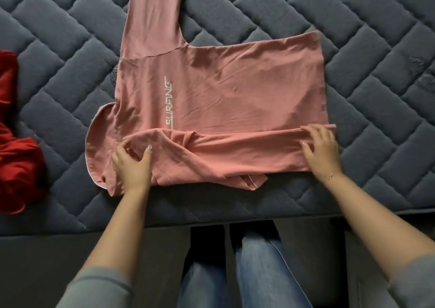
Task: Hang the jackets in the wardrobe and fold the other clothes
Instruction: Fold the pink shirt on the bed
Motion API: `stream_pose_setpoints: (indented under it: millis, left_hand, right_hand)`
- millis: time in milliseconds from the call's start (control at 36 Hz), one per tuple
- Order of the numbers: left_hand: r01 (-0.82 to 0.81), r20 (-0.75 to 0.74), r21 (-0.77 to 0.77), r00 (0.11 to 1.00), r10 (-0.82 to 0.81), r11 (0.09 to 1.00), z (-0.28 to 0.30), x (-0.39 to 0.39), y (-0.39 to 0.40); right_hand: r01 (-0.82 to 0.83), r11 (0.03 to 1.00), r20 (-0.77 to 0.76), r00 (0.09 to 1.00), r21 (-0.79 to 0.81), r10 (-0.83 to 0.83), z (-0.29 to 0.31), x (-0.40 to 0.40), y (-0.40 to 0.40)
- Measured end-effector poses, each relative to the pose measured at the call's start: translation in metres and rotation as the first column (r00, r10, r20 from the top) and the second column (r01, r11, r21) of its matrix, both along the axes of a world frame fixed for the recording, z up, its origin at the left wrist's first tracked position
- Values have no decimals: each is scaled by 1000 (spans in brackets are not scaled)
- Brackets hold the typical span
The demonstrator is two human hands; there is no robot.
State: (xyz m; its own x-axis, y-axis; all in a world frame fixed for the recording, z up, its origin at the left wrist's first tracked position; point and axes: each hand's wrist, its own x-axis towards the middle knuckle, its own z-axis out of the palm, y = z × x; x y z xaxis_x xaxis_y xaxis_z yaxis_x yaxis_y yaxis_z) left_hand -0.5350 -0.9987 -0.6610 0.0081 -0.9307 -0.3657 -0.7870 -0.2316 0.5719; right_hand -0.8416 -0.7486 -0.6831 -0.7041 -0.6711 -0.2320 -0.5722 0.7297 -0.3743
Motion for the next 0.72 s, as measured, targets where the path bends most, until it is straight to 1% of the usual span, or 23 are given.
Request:
stream_pose_setpoints:
  millis: [83,139,194,306,389,444,472,528,583,611,639,667,694,722]
  left_hand:
    - [-1,56,94,998,-4,996,-11,-11,-14]
    - [13,85,78,996,-20,997,-18,-12,-21]
    - [24,79,48,997,-28,999,-22,-8,-27]
    - [50,40,12,998,-50,999,-23,4,-32]
    - [-42,-47,-67,998,39,997,-22,8,-34]
    - [-132,-114,-55,986,125,990,-20,6,-36]
    - [-149,-130,-36,981,143,988,-21,4,-37]
    - [-139,-102,-18,985,136,990,-23,-2,-36]
    - [-119,4,-52,993,119,992,-24,-9,-28]
    - [-98,81,-94,991,106,991,-23,-14,-22]
    - [-44,157,-150,985,68,988,-21,-19,-14]
    - [49,215,-192,977,-6,980,-19,-26,-4]
    - [180,244,-210,961,-127,961,-18,-32,7]
    - [341,249,-214,925,-287,915,-20,-39,18]
  right_hand:
    - [-51,990,-5,999,131,52,-14,-24,-8]
    - [-77,983,-15,997,166,80,-18,-33,-8]
    - [-110,984,-52,992,140,118,-17,-39,-5]
    - [-154,987,-125,980,36,157,-10,-46,-3]
    - [-168,985,-138,976,29,170,-8,-55,-13]
    - [-148,987,-105,983,60,153,-11,-59,-21]
    - [-136,987,-84,986,80,142,-13,-60,-25]
    - [-103,990,-57,992,99,109,-15,-56,-32]
    - [-50,997,-69,996,64,55,-15,-46,-35]
    - [-38,999,-94,995,28,41,-14,-38,-37]
    - [-53,998,-122,991,-14,51,-13,-28,-39]
    - [-96,994,-140,986,-53,87,-12,-16,-42]
    - [-163,983,-141,979,-85,150,-13,-1,-46]
    - [-250,962,-124,964,-106,237,-14,14,-49]
